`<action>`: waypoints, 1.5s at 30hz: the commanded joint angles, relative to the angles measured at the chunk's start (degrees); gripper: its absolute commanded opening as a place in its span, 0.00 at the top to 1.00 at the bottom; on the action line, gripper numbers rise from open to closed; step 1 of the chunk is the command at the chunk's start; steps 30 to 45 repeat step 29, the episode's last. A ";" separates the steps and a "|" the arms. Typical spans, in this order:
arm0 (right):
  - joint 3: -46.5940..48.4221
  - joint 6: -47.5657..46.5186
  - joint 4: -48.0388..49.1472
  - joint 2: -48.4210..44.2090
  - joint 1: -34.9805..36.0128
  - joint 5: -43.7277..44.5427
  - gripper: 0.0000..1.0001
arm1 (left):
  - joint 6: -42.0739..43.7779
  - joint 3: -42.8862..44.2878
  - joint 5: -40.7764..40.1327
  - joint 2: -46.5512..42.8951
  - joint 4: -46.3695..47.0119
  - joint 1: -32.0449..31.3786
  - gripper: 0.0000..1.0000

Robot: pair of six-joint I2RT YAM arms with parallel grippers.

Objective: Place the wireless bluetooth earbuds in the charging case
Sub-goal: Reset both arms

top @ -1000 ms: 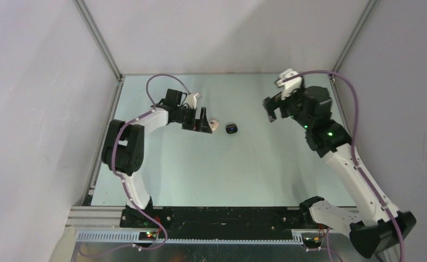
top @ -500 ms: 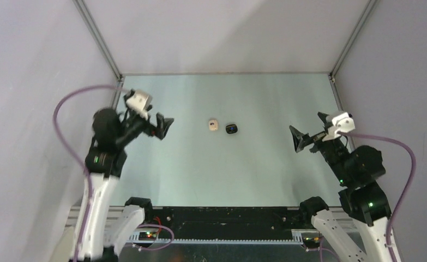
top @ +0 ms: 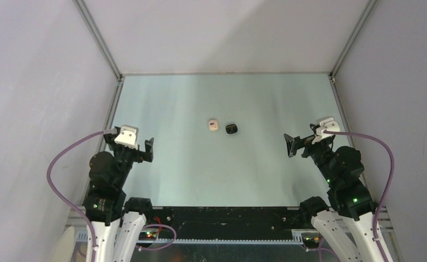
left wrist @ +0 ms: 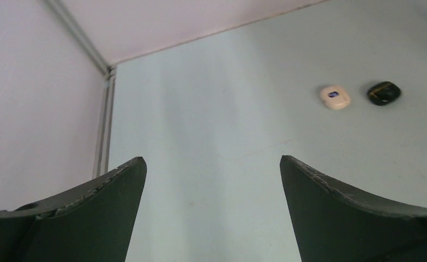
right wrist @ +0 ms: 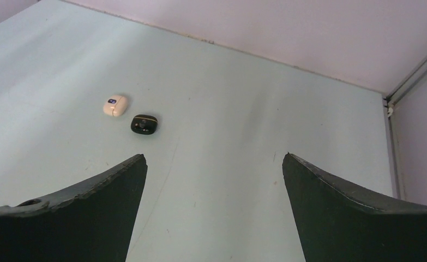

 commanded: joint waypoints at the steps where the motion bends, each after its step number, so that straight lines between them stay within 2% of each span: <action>1: 0.16 0.28 4.51 -0.48 -0.13 3.26 0.01 | -4.23 -0.95 -10.11 -1.63 4.18 0.74 0.01; 10: -0.53 -0.49 7.24 -1.28 -1.19 10.10 0.01 | -4.90 -2.83 -12.72 -3.09 6.01 0.80 0.01; 45: -1.23 -1.76 8.60 -1.76 -0.27 12.28 0.01 | -5.02 -3.92 -13.65 -2.27 7.20 0.74 0.01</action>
